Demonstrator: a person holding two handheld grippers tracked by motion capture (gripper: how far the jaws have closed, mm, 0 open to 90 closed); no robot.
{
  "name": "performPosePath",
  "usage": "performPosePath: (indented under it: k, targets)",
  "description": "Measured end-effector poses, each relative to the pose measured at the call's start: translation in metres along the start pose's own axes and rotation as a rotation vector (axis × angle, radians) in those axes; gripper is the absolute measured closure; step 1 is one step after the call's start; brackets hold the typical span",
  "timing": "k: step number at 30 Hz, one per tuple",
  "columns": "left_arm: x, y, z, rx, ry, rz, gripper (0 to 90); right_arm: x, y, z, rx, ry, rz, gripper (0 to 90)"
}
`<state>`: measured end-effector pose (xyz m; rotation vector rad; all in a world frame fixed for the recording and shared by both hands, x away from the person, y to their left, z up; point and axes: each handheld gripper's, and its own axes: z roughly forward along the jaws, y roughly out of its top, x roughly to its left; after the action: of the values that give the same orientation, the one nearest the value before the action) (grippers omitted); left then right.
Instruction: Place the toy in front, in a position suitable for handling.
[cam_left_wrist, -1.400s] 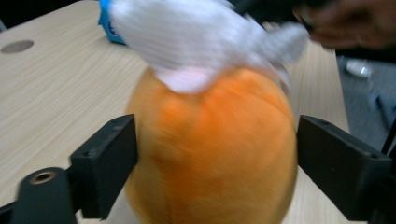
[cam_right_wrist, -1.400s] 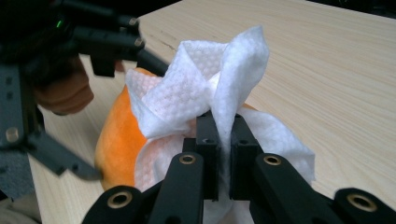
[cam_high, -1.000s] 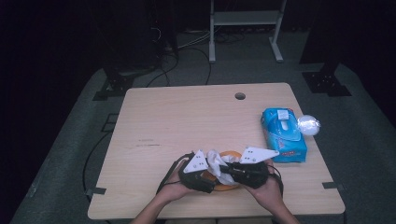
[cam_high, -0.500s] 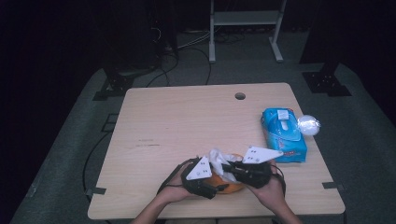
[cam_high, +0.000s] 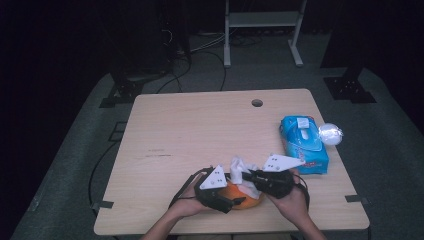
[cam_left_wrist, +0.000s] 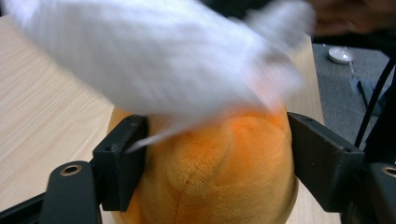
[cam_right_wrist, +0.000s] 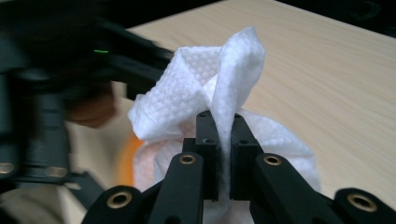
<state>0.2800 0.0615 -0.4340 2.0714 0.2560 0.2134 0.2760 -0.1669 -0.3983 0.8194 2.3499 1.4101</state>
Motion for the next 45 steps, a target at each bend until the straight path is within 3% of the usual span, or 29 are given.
performPosePath:
  k: [3, 5, 7, 9, 12, 19, 24, 29, 31, 36, 41, 43, 45]
  targets:
    - [0.001, -0.002, -0.001, -0.002, -0.005, 0.004, 24.0, -0.02, -0.009, -0.005, 0.021, -0.068, 0.059, 84.4]
    - [0.0, -0.001, 0.0, 0.002, -0.009, 0.013, 22.9, -0.027, -0.016, -0.007, 0.015, -0.046, 0.112, 84.4]
    - [-0.001, -0.001, 0.0, 0.003, -0.012, 0.025, 23.2, -0.023, -0.013, -0.007, 0.001, -0.024, 0.108, 84.4]
    - [-0.001, -0.002, -0.001, 0.013, -0.012, 0.044, 25.2, -0.014, -0.007, -0.006, -0.024, 0.033, 0.092, 84.4]
    - [0.001, -0.003, -0.004, 0.014, -0.01, 0.052, 29.6, -0.005, -0.003, -0.002, -0.011, 0.034, 0.04, 84.3]
    - [0.007, -0.009, -0.008, 0.011, -0.011, 0.036, 32.1, -0.025, -0.016, -0.005, 0.008, -0.005, 0.127, 84.3]
    - [0.017, -0.013, -0.013, 0.002, -0.018, -0.007, 32.2, -0.022, -0.012, -0.006, -0.007, 0.02, 0.122, 84.4]
    - [0.022, -0.016, -0.015, -0.01, -0.032, -0.028, 32.2, -0.039, -0.022, -0.003, 0.025, 0.014, 0.195, 84.3]
    - [0.022, -0.017, -0.016, -0.009, -0.038, -0.022, 32.2, -0.042, -0.024, -0.005, 0.015, 0.025, 0.22, 84.3]
    - [0.025, -0.019, -0.019, -0.011, -0.041, -0.035, 31.7, -0.032, -0.016, -0.007, -0.005, 0.043, 0.179, 84.3]
    - [0.028, -0.02, -0.019, -0.014, -0.048, -0.039, 31.5, -0.044, -0.027, -0.002, 0.027, 0.033, 0.234, 84.4]
    - [0.029, -0.021, -0.021, -0.012, -0.05, -0.04, 31.5, -0.045, -0.028, -0.005, 0.015, 0.03, 0.247, 84.4]
    - [0.031, -0.023, -0.023, -0.015, -0.048, -0.051, 31.5, -0.041, -0.023, -0.01, -0.017, 0.04, 0.228, 84.3]
